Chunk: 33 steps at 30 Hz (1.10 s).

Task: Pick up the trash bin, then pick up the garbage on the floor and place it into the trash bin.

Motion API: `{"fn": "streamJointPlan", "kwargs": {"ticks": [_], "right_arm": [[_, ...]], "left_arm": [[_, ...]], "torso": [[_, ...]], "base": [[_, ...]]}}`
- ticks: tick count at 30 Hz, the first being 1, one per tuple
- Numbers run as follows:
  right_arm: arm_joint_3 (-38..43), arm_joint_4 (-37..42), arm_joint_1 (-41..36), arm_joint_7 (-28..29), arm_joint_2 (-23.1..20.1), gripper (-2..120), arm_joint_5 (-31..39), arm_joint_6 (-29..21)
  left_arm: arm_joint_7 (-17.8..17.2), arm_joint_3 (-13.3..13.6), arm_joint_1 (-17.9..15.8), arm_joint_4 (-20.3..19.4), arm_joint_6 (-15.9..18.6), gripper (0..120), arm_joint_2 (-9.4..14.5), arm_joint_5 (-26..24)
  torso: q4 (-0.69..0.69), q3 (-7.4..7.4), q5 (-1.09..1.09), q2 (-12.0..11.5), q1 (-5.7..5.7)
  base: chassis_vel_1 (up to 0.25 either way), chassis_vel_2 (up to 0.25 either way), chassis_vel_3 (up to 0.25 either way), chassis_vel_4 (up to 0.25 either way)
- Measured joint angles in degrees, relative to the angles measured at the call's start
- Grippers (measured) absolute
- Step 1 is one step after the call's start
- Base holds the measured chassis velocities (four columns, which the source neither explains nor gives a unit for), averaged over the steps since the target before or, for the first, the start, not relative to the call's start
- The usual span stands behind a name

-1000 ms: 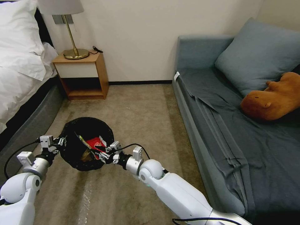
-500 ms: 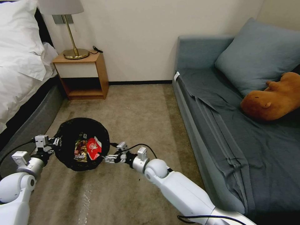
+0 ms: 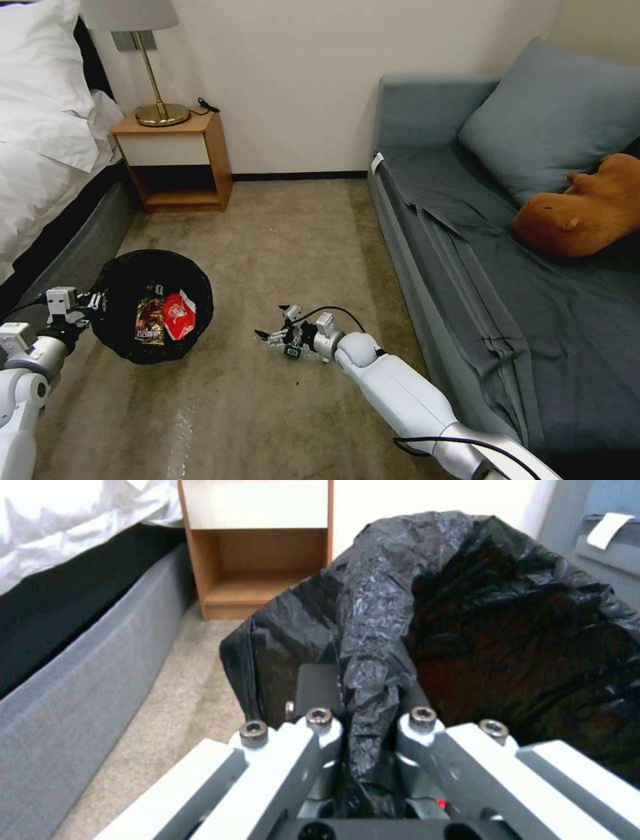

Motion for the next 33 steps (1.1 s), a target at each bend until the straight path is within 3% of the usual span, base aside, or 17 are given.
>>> {"fn": "streamJointPlan", "kwargs": {"ticks": [14,30,33], "right_arm": [[0.21,-4.32,0.0,3.87,0.96,100,-6.42,-2.79],[2.54,-13.09,0.47,3.55,3.34,100,-14.58,-2.83],[2.78,-13.83,0.5,2.5,3.46,95,-15.37,-2.73]], "left_arm": [[0.38,-1.02,0.83,0.1,-0.53,4,0.69,-0.91],[1.06,-0.7,1.25,0.92,-1.84,4,0.75,-1.86],[1.12,-0.9,1.79,0.21,-1.71,4,0.65,-2.45]], "torso": [[0.0,0.0,0.0,0.0,0.0],[0.0,0.0,0.0,0.0,0.0],[0.0,0.0,0.0,-0.01,0.0]], "base": [[0.0,0.0,0.0,0.0],[0.0,0.0,0.0,0.0],[0.0,0.0,0.0,0.0]]}}
